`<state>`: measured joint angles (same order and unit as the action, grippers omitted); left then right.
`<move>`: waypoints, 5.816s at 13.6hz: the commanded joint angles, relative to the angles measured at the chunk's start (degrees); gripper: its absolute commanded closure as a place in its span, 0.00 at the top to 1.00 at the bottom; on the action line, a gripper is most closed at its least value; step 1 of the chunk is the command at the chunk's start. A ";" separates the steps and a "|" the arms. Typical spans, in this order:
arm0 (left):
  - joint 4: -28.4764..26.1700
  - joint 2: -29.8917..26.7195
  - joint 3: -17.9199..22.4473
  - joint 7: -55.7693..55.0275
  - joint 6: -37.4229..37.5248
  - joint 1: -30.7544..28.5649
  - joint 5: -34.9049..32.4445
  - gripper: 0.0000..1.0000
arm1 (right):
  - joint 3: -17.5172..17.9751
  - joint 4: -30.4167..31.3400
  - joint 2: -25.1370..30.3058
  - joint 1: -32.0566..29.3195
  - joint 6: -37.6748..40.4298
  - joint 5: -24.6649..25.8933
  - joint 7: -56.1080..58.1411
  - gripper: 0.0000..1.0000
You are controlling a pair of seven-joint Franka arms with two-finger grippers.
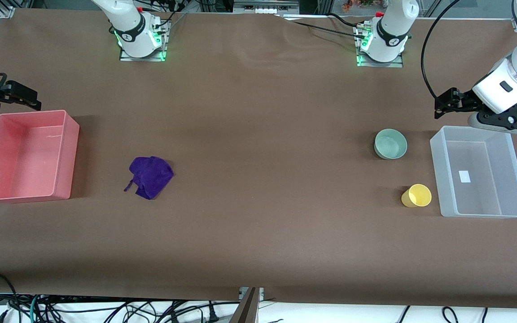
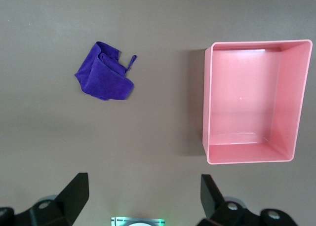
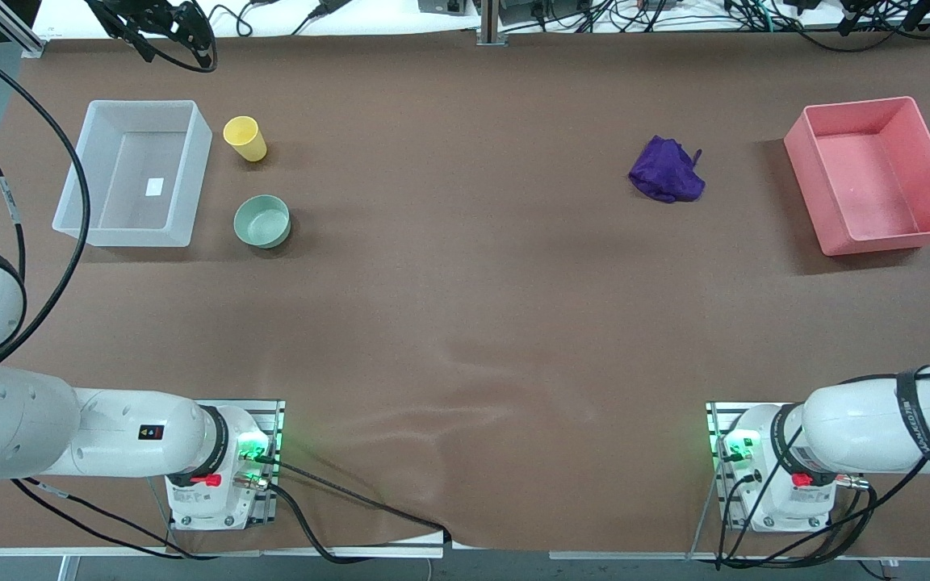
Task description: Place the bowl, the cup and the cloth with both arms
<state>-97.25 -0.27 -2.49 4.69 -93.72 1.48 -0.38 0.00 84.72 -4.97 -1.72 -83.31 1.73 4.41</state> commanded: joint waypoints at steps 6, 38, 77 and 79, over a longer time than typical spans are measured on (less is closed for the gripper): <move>-0.05 -0.26 -0.06 -0.29 0.55 -0.16 -0.94 1.00 | 0.08 0.18 0.22 0.05 -0.36 0.12 -0.45 1.00; -25.24 6.86 0.03 9.90 -27.88 -6.05 -3.31 1.00 | 4.30 28.04 -13.29 4.79 -47.36 -3.57 -18.11 0.99; -5.23 34.46 0.64 54.90 -40.05 -30.49 -7.00 0.12 | -26.81 17.49 -23.41 0.40 -31.73 -3.66 41.82 0.00; -5.06 34.11 0.29 55.08 -39.79 -29.96 -7.00 0.86 | -26.81 17.50 -24.91 0.40 -33.58 -6.80 41.73 0.00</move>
<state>-103.95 34.31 -1.39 58.68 -134.50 -28.46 -6.48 -27.06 101.88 -29.39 -0.96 -115.44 -2.27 44.81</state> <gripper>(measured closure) 0.819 0.930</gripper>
